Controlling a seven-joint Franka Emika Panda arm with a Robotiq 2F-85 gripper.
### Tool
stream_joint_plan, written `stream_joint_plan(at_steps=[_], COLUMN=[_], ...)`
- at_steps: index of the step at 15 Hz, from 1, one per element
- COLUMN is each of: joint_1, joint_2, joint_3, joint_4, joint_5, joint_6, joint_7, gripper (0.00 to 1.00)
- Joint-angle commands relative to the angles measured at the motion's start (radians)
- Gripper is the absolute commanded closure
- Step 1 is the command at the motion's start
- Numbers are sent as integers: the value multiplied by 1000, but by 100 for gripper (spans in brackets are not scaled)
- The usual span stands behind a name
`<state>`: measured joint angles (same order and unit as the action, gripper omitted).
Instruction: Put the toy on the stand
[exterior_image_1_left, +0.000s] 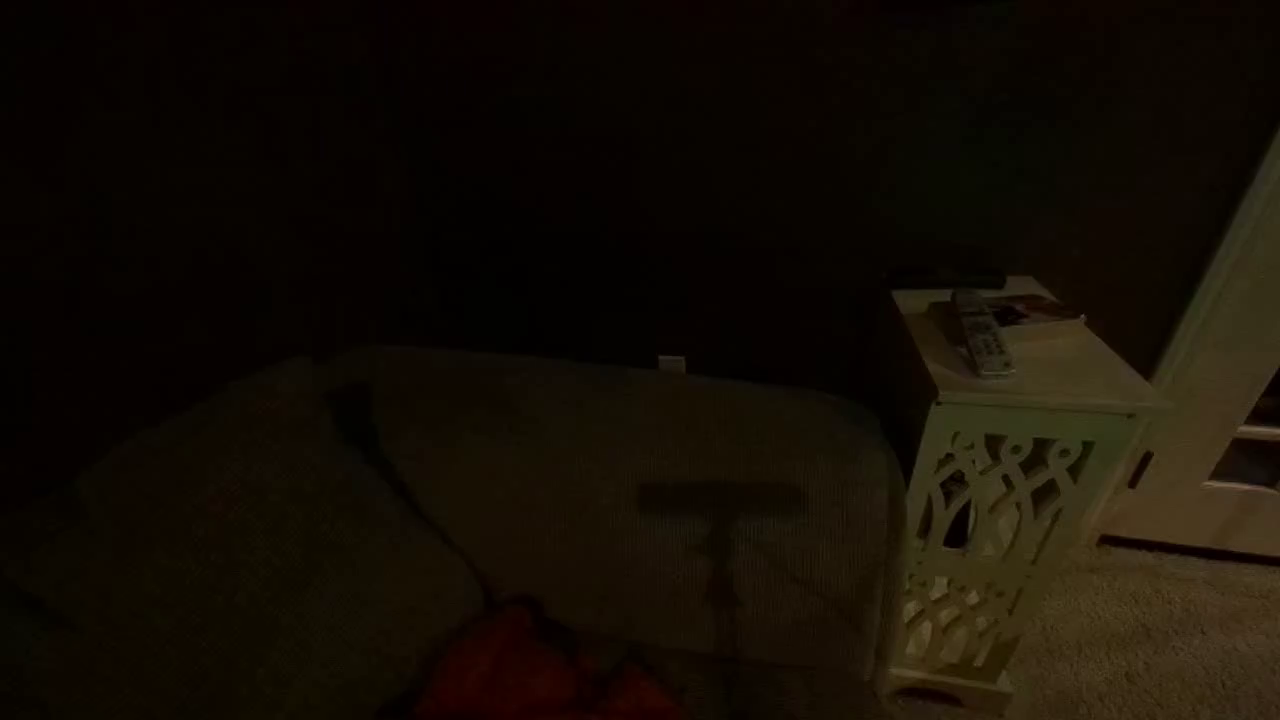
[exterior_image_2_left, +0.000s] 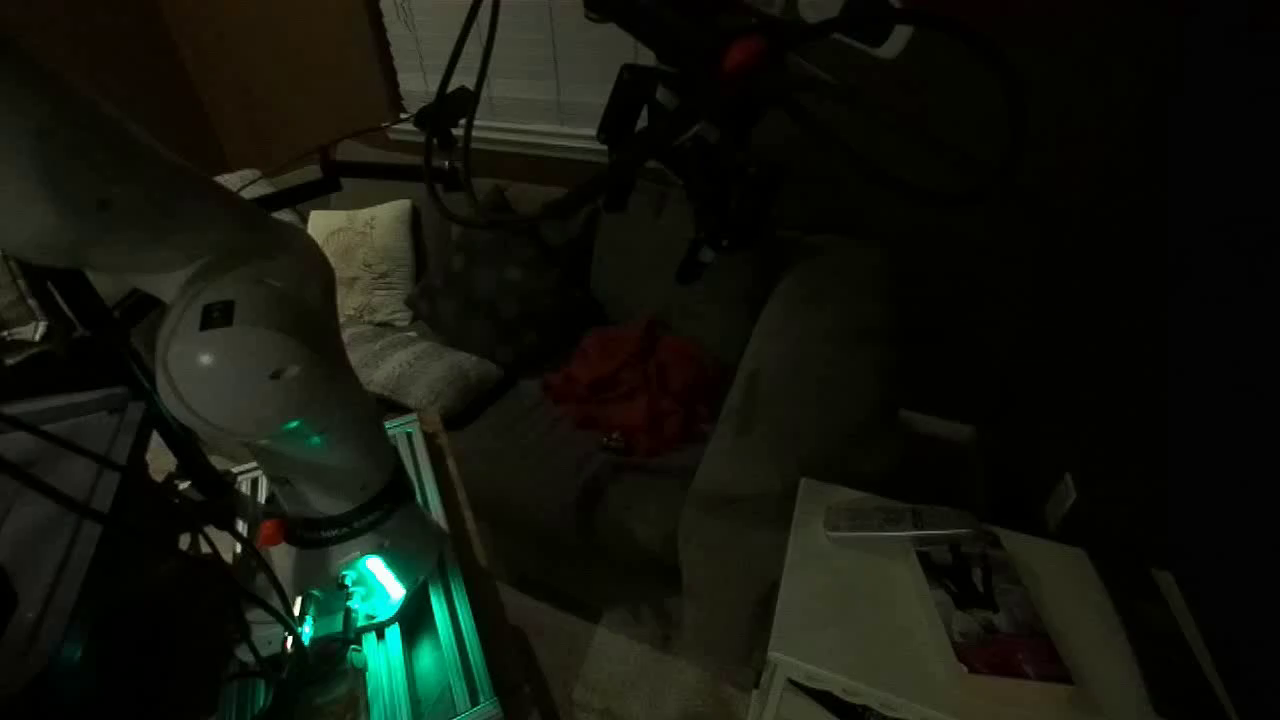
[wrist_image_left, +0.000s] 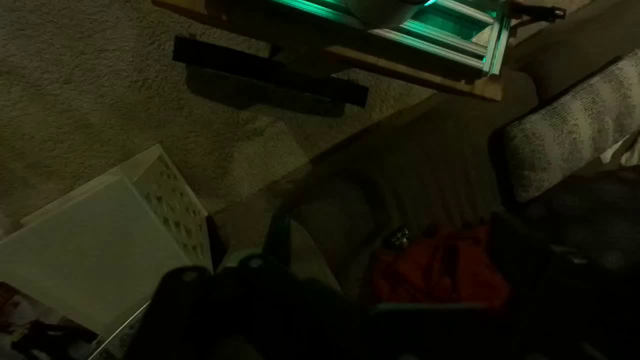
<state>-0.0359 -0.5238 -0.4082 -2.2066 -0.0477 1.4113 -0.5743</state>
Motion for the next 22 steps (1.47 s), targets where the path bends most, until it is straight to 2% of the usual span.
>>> stream_joint_plan(at_steps=[1, 6, 12, 15, 17, 19, 21, 22], joint_1=[-32, -23, 87, 126, 135, 151, 156, 149], joint_2=[8, 9, 63, 131, 160, 184, 185, 194], joint_3=[25, 38, 183, 267, 314, 357, 391, 374], joint_4=[2, -7, -113, -118, -135, -154, -140, -141], joint_5=[10, -1, 13, 9, 54, 79, 41, 55], joint_6=[-1, 6, 86, 201, 371, 488, 496, 479], joint_7=[-14, -24, -147, -122, -27, 29, 52, 23], gripper=[0, 0, 0, 0, 0, 0, 0, 0])
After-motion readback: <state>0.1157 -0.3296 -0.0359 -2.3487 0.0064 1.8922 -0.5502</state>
